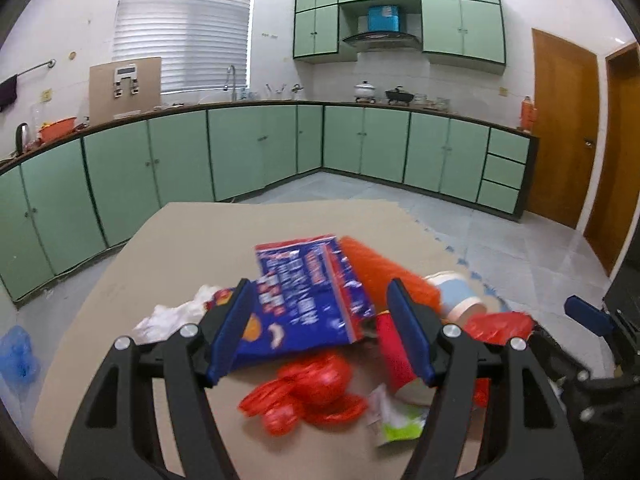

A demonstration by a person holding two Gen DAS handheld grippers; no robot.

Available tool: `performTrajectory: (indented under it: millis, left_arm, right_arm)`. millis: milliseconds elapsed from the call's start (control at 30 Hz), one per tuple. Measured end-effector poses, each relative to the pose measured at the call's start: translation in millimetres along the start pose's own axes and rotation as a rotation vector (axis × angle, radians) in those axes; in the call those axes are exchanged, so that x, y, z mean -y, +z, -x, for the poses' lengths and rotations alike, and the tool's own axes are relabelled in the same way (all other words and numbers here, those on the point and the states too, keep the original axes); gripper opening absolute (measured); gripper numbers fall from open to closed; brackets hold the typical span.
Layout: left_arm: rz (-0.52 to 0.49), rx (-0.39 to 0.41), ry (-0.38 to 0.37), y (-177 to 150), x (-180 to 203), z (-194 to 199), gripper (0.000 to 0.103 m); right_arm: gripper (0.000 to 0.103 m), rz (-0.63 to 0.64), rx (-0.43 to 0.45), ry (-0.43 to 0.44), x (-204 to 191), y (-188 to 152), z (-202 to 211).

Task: Collect trash
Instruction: 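Return both tools to the table and grasp the red plastic bag with the right gripper, then grasp a second red plastic bag with the left gripper while the right holds its bag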

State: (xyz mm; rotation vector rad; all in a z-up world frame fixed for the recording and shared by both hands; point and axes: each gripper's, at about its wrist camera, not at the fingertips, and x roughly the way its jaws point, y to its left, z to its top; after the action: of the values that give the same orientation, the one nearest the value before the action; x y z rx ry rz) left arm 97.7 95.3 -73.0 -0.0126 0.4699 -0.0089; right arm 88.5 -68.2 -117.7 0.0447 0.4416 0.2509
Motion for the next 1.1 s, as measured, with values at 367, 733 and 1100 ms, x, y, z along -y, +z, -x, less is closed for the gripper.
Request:
performTrajectory:
  millis: [367,733,1100]
  left_arm:
    - [-0.006,-0.024,0.050,-17,-26,11,0.072]
    - [0.009,-0.105,0.022,-38,-22,-2,0.083]
    - [-0.018,-0.229,0.018,-57,-10,-39,0.074]
  right_arm:
    - [0.040,0.009,-0.114,0.084,-11,-15,-32]
    - [0.021,-0.009,-0.071,0.110,-9,-1,-9]
    - [0.021,-0.010,-0.061,0.066,1,11,-6]
